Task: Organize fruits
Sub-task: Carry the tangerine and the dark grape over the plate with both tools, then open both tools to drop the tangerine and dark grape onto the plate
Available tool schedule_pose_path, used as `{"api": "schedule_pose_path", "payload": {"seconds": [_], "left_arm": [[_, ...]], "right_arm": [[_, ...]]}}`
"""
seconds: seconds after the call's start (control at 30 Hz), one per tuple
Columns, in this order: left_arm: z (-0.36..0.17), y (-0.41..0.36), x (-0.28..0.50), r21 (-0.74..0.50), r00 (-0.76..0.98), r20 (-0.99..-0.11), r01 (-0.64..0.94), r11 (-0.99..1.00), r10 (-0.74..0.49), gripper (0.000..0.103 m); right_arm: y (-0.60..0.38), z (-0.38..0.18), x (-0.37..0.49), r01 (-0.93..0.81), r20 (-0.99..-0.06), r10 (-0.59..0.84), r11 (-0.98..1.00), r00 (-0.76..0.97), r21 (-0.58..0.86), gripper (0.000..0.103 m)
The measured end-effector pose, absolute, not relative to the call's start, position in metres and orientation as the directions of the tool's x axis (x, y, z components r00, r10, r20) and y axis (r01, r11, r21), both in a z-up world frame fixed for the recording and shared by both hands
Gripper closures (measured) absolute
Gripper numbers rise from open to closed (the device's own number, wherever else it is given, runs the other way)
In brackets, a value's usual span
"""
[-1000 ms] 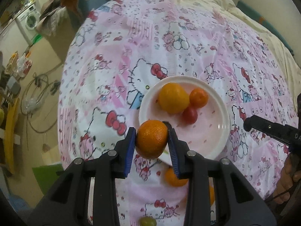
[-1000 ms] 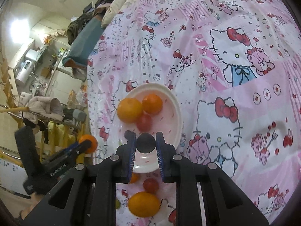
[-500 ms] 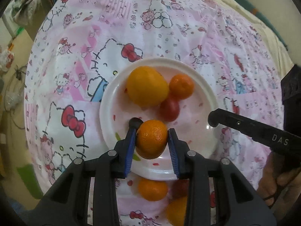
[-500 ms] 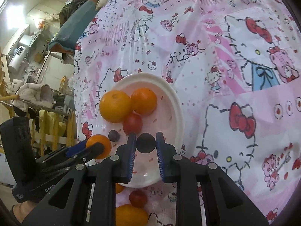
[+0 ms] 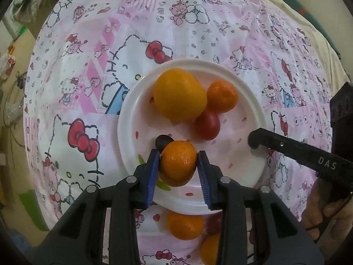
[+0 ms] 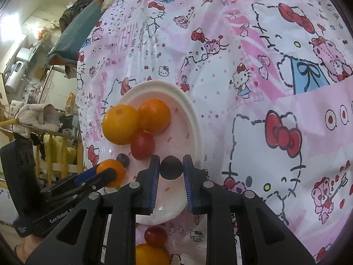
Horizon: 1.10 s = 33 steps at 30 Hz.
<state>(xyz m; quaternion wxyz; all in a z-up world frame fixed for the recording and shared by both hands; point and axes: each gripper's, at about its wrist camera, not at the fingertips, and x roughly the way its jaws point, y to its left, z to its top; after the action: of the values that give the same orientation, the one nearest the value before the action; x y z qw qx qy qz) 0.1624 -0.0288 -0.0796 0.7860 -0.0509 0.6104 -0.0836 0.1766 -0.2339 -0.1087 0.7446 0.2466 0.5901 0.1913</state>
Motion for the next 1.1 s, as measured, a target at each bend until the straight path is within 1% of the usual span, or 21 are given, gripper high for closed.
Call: {"api": "schedule_pose_path", "payload": {"seconds": [0.33,0.47,0.5,0.57,0.6,0.67,0.7,0.73,0.77,0.8,1.03,1.07,1.1], "left_arm": [[-0.078,-0.03,0.165,-0.178,0.245,-0.951,0.073,0.981,-0.19,0.071],[-0.072,-0.03,0.164,-0.174,0.273,-0.943,0.084,0.981,-0.191,0.07],[-0.07,-0.031,0.164,-0.168,0.278,-0.942,0.088,0.982,-0.186,0.068],[-0.069,-0.032,0.164,-0.165,0.287,-0.94,0.091,0.982,-0.184,0.053],[-0.067,-0.033,0.163,-0.161,0.295,-0.938,0.092,0.983,-0.181,0.05],[-0.064,-0.035,0.163,-0.151,0.307,-0.935,0.101,0.983,-0.175,0.038],[-0.062,-0.036,0.162,-0.141,0.316,-0.934,0.107,0.984,-0.168,0.035],[-0.06,-0.037,0.161,-0.128,0.326,-0.932,0.112,0.986,-0.158,0.028],[-0.058,-0.037,0.161,-0.118,0.335,-0.93,0.114,0.986,-0.15,0.024],[-0.056,-0.037,0.16,-0.109,0.347,-0.927,0.116,0.987,-0.143,0.023],[-0.053,-0.031,0.156,-0.107,0.358,-0.925,0.082,0.991,-0.129,0.022],[-0.052,-0.03,0.156,-0.105,0.361,-0.924,0.078,0.991,-0.126,0.022],[-0.051,-0.03,0.155,-0.103,0.365,-0.923,0.076,0.992,-0.123,0.022]], "right_arm": [[-0.233,-0.106,0.179,0.005,-0.776,0.584,0.798,0.238,0.602,0.078],[-0.232,-0.102,0.178,-0.008,-0.776,0.582,0.801,0.244,0.598,0.078],[-0.231,-0.102,0.179,-0.008,-0.773,0.586,0.798,0.245,0.602,0.077],[-0.23,-0.101,0.178,-0.013,-0.769,0.591,0.795,0.244,0.607,0.077],[-0.229,-0.099,0.178,-0.019,-0.771,0.585,0.8,0.252,0.6,0.077],[-0.229,-0.096,0.179,-0.026,-0.77,0.582,0.802,0.26,0.597,0.076],[-0.229,-0.094,0.18,-0.03,-0.766,0.586,0.799,0.266,0.601,0.071],[-0.229,-0.092,0.18,-0.031,-0.765,0.585,0.799,0.27,0.601,0.065],[-0.23,-0.09,0.181,-0.03,-0.764,0.582,0.801,0.279,0.598,0.05],[-0.231,-0.088,0.181,-0.032,-0.761,0.582,0.8,0.287,0.599,0.044],[-0.231,-0.072,0.181,-0.071,-0.761,0.564,0.815,0.322,0.574,0.044],[-0.23,-0.069,0.18,-0.079,-0.764,0.557,0.821,0.326,0.565,0.04],[-0.229,-0.067,0.181,-0.084,-0.766,0.552,0.825,0.329,0.558,0.029]]}}
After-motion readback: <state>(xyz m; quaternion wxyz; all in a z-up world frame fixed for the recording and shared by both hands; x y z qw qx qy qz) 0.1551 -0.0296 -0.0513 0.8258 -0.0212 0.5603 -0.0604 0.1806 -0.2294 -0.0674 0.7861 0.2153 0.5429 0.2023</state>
